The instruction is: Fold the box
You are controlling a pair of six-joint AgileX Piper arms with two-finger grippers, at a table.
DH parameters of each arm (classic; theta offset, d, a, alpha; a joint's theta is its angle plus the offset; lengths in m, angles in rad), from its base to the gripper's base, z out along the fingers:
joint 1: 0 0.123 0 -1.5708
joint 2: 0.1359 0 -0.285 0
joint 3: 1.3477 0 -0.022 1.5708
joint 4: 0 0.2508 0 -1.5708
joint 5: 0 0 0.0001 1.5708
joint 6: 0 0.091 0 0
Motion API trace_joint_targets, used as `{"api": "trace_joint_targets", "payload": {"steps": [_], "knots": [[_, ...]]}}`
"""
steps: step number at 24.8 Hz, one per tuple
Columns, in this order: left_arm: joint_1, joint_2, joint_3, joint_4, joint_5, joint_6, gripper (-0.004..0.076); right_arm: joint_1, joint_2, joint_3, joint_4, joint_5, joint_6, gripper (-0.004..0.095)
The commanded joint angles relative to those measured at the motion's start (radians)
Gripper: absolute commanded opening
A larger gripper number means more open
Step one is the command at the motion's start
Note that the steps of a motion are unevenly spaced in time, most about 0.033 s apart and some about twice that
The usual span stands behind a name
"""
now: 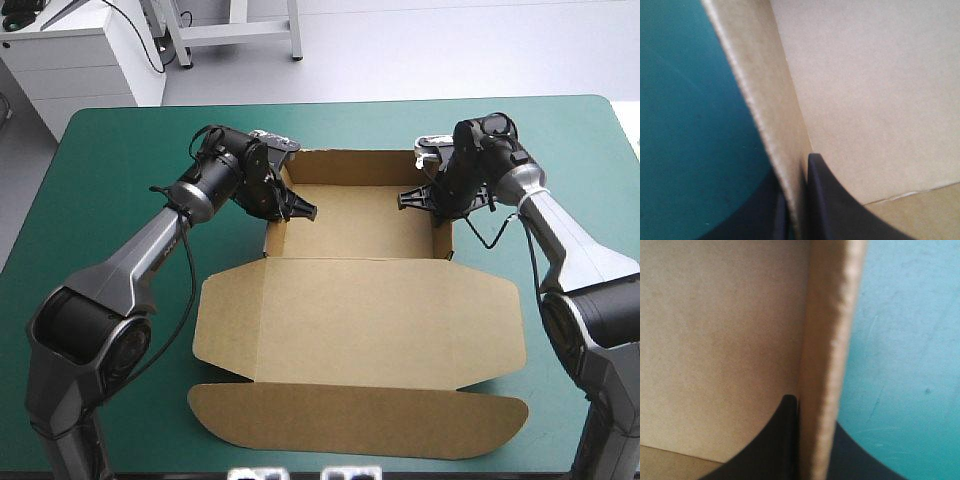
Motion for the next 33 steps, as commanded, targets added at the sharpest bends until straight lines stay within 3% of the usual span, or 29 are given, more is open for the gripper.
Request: {"api": "trace_joint_targets", "payload": {"steps": [1, 9, 12, 16, 19, 22, 29, 33], "knots": [[-0.008, -0.029, -0.029, -0.002, -0.011, 0.066, -0.0008, 0.008, -0.052, -0.033, 0.054, -0.011, -0.075, -0.0014], [0.023, -0.027, -0.029, -0.021, 0.033, 0.086, -0.0006, 0.008, -0.052, -0.033, 0.054, -0.012, -0.077, -0.0014], [0.043, -0.027, -0.029, -0.080, 0.043, 0.086, 0.0063, 0.008, -0.052, -0.033, 0.043, -0.006, -0.077, 0.0019], [0.069, -0.027, -0.029, -0.197, 0.051, 0.127, 0.0279, 0.008, -0.052, -0.033, 0.039, 0.018, -0.079, 0.0282], [0.069, -0.027, -0.029, -0.215, 0.054, 0.147, 0.0417, 0.008, -0.052, -0.033, 0.039, 0.030, -0.082, 0.0568], [0.069, -0.027, -0.029, -0.221, 0.036, 0.154, 0.0459, 0.008, -0.052, -0.033, 0.039, 0.030, -0.085, 0.0771], [0.069, -0.039, -0.029, -0.229, 0.029, 0.157, 0.0459, 0.008, -0.058, -0.033, 0.039, 0.011, -0.085, 0.0768], [0.069, -0.149, -0.029, -0.215, 0.001, 0.173, 0.0459, 0.008, -0.109, -0.033, 0.034, -0.009, -0.086, 0.0766]]}}
